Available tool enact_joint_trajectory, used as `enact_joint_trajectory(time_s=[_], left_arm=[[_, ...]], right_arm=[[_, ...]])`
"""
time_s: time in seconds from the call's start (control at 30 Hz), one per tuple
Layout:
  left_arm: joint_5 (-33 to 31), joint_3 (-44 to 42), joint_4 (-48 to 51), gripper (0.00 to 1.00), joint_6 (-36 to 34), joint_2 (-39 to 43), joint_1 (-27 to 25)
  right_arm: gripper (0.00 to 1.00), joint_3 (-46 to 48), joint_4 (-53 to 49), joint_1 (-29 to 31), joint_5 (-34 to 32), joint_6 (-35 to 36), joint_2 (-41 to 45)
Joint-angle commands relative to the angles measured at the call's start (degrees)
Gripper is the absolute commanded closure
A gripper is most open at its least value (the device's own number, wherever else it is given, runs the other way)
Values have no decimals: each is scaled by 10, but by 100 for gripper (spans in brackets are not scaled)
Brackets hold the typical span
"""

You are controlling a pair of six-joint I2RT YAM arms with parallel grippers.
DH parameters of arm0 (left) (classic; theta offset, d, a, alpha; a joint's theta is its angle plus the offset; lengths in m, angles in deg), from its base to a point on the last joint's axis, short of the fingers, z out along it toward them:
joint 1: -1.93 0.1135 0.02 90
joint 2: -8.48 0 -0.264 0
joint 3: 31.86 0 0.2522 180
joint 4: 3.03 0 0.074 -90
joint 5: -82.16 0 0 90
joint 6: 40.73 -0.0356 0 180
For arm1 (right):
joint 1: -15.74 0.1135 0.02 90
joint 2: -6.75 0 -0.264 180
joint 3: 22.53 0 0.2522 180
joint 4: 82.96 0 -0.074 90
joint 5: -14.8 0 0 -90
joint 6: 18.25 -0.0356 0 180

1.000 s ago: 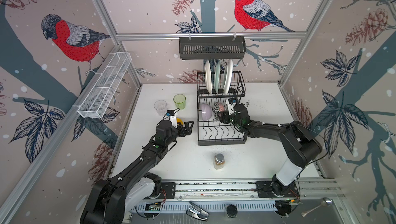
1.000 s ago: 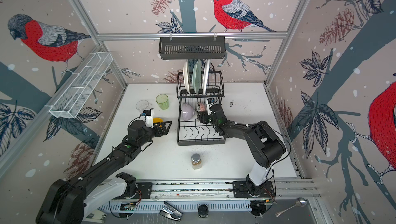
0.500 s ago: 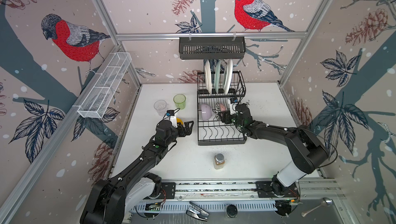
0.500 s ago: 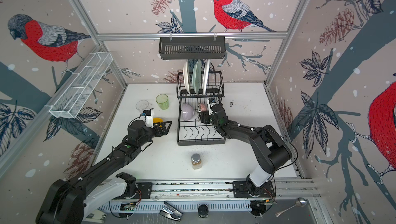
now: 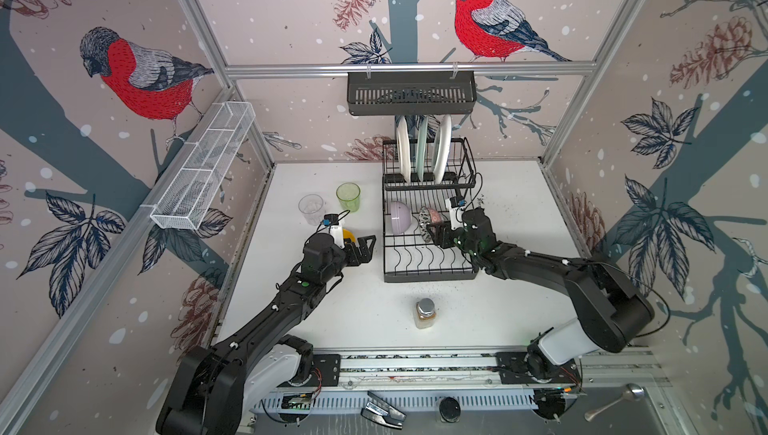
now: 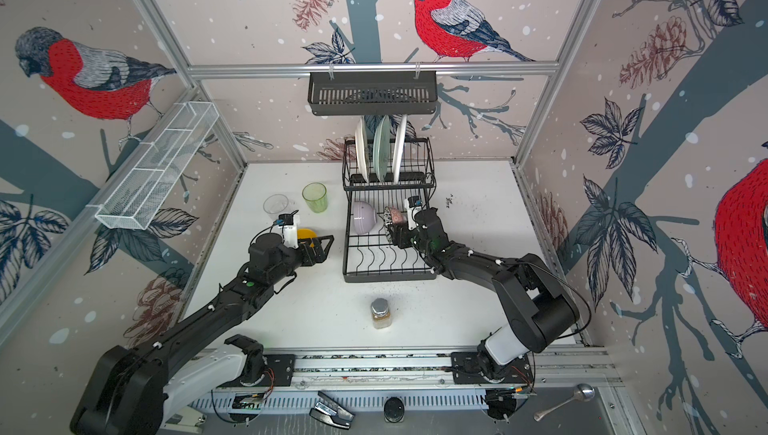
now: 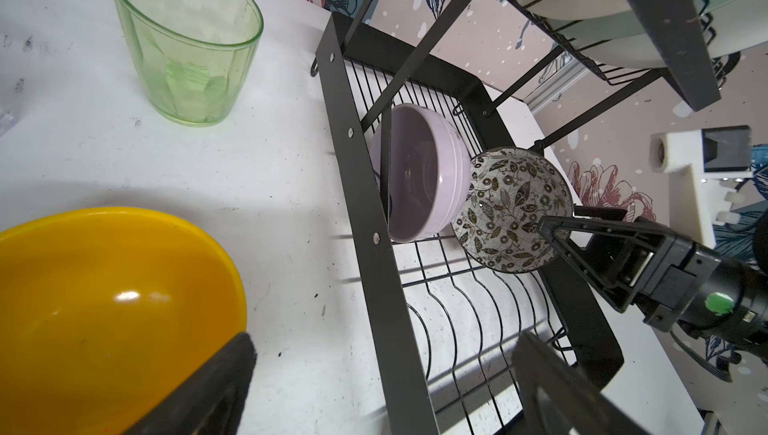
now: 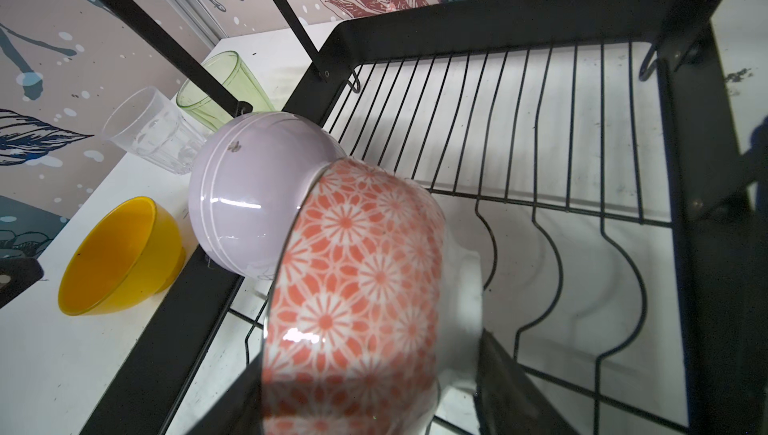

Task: Unload the mixed dishes from the dish rack
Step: 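Lift the pink patterned bowl out of the rack with the right gripper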

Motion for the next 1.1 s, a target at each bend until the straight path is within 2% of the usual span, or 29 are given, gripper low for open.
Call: enact_joint_trajectory(time_s=[0.0, 0.67, 1.07], left_arm=[[5, 0, -34, 3, 5, -4, -1], [16, -1, -41, 3, 9, -9, -1], [37, 15, -57, 3, 23, -34, -2]], right_arm=[[45, 4, 24, 1, 5, -9, 14], [46, 35, 26, 0, 33, -61, 81], [46, 51, 45, 0, 81, -89, 123]])
